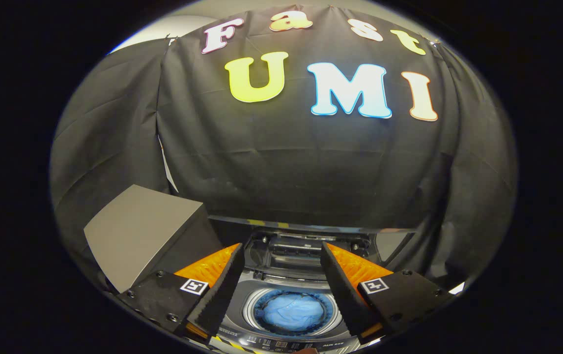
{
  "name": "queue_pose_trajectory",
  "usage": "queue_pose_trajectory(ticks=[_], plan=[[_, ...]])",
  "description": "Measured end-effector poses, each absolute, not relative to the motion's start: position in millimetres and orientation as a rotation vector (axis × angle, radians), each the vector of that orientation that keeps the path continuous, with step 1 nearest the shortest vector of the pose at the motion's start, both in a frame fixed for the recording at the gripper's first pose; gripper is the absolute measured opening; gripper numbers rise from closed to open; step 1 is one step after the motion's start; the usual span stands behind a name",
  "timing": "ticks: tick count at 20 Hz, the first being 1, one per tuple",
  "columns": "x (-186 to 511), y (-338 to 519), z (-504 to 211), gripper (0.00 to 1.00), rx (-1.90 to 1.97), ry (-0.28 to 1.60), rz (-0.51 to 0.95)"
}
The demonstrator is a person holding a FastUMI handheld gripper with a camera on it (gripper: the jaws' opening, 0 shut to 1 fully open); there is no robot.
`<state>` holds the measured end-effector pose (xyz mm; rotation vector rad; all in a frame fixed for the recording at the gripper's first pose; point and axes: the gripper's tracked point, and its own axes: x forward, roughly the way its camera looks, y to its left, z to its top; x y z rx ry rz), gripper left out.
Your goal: Put the clothes into the washing machine and then close the washing machine lid.
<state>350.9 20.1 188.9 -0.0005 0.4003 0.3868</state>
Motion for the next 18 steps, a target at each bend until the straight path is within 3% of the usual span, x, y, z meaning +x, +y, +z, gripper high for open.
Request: queue_pose_trajectory(ticks=[10, 18], plan=[[452.8, 32.6, 190.1, 0.97, 0.013, 0.389, 0.291], [477.3, 29.3, 154.6, 0.98, 0.032, 0.498, 0.257]])
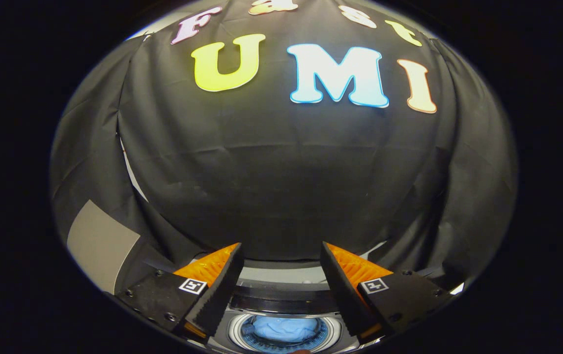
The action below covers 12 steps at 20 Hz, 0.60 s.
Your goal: Put the clothes into the washing machine and then close the washing machine lid.
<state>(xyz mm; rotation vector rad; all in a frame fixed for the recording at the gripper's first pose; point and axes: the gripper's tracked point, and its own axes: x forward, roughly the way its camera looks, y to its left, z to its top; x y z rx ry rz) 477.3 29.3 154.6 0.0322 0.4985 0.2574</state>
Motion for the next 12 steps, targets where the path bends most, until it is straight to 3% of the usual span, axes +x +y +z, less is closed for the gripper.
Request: queue_pose_trajectory(ticks=[12], plan=[[444.9, 26.2, 141.7, 0.97, 0.061, 0.584, 0.281]])
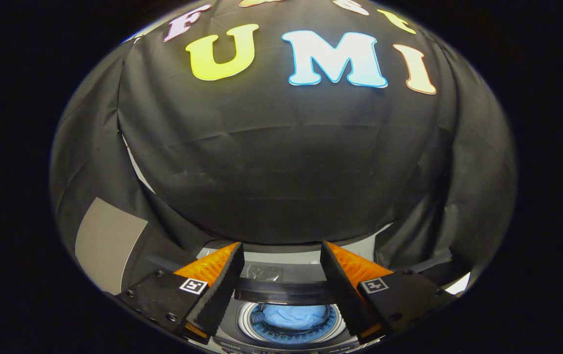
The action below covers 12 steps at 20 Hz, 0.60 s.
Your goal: Put the clothes into the washing machine and then close the washing machine lid.
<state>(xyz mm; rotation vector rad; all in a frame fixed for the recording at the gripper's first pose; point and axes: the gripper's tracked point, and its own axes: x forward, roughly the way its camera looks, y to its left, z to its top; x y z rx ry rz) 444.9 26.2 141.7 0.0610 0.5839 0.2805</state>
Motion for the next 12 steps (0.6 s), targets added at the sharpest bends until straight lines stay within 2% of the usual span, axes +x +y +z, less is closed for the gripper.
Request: queue_pose_trajectory(ticks=[12], plan=[[403.1, 19.7, 131.6, 0.97, 0.058, 0.573, 0.271]])
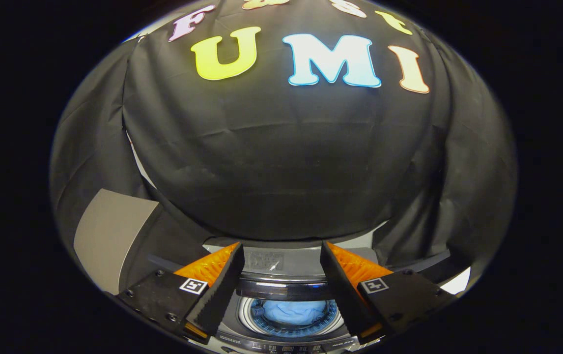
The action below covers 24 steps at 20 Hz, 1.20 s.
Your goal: Put the clothes into the washing machine and then close the washing machine lid.
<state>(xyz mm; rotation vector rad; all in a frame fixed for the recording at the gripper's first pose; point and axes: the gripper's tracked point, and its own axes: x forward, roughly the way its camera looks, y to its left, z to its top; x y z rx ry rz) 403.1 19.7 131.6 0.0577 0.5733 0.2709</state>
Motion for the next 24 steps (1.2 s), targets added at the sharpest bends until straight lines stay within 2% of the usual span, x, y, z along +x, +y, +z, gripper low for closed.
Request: queue_pose_trajectory(ticks=[12, 24], plan=[[338.7, 12.8, 99.2, 0.97, 0.065, 0.544, 0.289], [225.5, -5.3, 73.2, 0.97, 0.187, 0.480, 0.231]])
